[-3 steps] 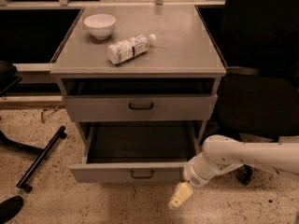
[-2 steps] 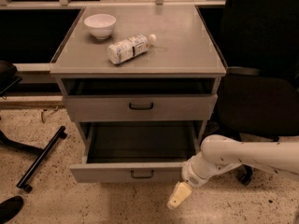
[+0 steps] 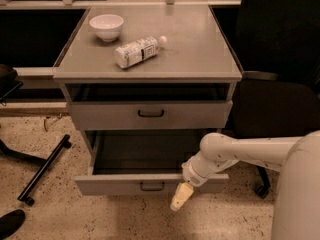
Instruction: Open middle drawer
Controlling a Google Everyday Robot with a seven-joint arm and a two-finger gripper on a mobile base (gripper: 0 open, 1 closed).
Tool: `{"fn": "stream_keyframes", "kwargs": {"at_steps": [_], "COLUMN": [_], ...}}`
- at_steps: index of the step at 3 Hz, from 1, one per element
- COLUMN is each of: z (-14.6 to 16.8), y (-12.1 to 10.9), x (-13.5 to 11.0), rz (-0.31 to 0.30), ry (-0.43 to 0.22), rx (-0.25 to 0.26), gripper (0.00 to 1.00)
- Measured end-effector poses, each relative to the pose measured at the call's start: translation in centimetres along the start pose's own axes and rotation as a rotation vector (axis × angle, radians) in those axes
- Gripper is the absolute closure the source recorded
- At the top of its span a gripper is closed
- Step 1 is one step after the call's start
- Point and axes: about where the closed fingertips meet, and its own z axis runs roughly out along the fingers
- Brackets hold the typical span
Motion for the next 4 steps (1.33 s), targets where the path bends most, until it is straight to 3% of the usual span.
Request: {"fn": "stream_keyframes", "kwargs": {"at_steps": [1,2,3,4], "z": [2.0,1.6,-0.2,-2.5], "y": [-1.6,-1.5,0.2,3.2], "x": [-0.5,0.3,1.7,4.8], "rz": [-0.014,0.009,0.045,0.113], "ry": [0.010,0.025,0.053,0.087], "rx": [-0.030,-0.028,-0.011,-0.018], "gripper": [0.00,0.00,0.00,0.00]}}
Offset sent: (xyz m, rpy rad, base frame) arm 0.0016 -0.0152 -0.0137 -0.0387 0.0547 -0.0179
